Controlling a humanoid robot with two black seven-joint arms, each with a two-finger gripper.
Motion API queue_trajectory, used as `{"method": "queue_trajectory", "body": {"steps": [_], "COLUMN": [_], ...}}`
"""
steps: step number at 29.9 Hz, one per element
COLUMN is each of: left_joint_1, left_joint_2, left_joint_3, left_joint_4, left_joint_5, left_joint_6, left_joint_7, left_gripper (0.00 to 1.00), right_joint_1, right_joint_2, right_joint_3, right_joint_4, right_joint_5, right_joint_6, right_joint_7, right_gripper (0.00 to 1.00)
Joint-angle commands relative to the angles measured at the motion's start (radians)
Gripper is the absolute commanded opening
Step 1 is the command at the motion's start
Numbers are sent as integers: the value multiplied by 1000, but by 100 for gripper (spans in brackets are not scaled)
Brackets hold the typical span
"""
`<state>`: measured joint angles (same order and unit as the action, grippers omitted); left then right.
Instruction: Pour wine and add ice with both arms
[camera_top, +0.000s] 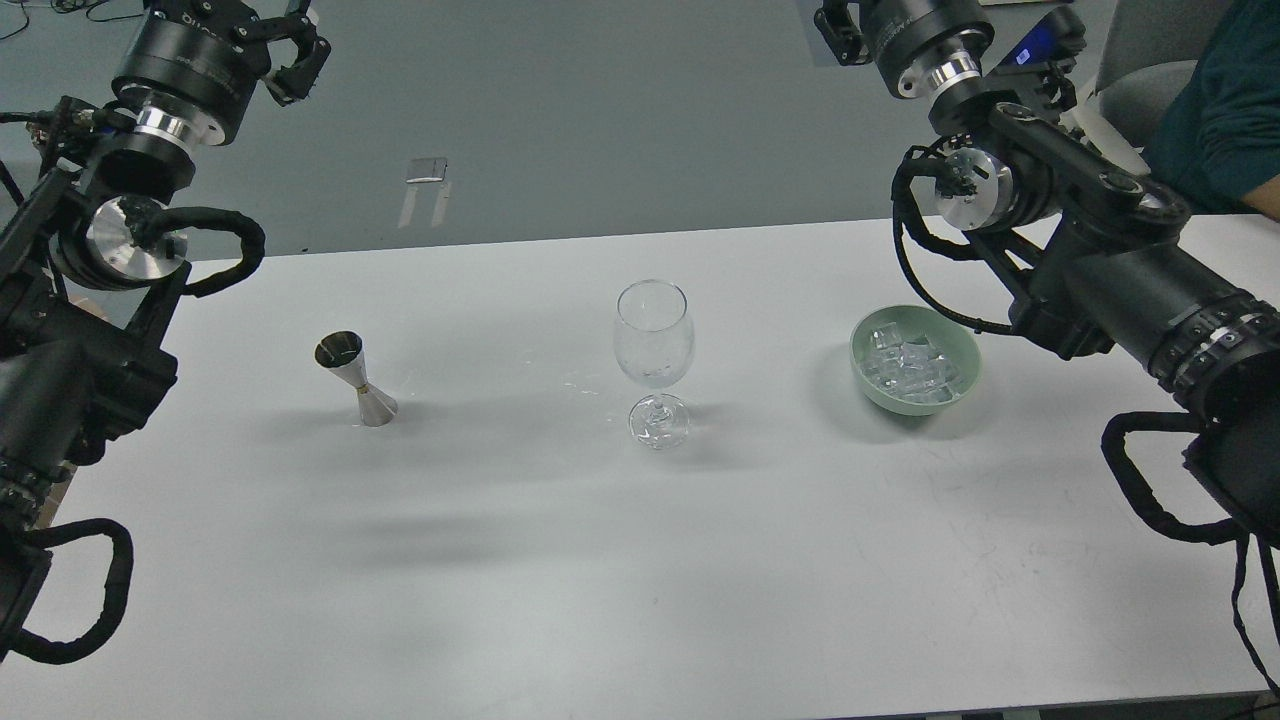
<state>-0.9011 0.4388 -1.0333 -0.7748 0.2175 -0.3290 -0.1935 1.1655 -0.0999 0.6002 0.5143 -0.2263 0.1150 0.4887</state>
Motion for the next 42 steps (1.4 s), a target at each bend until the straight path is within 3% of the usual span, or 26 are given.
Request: {"method": "queue_trajectory", "body": {"steps": [1,42], "left_joint_1": [5,22], "left_joint_2": [-3,1], "left_joint_3": [-1,13], "left_joint_4": [-9,-43], "left_joint_5": [2,0], "left_joint_6": [2,-8], "left_joint_7": [2,2], "left_gripper": [98,100], "right_joint_1": [2,-3], "right_joint_2": [0,-4], "right_joint_3": [0,-2], "right_joint_4": [0,3], "right_joint_5": [-2,-4], "right_joint_6": [0,-2], "right_joint_7": [0,0], "right_gripper": [100,100]}}
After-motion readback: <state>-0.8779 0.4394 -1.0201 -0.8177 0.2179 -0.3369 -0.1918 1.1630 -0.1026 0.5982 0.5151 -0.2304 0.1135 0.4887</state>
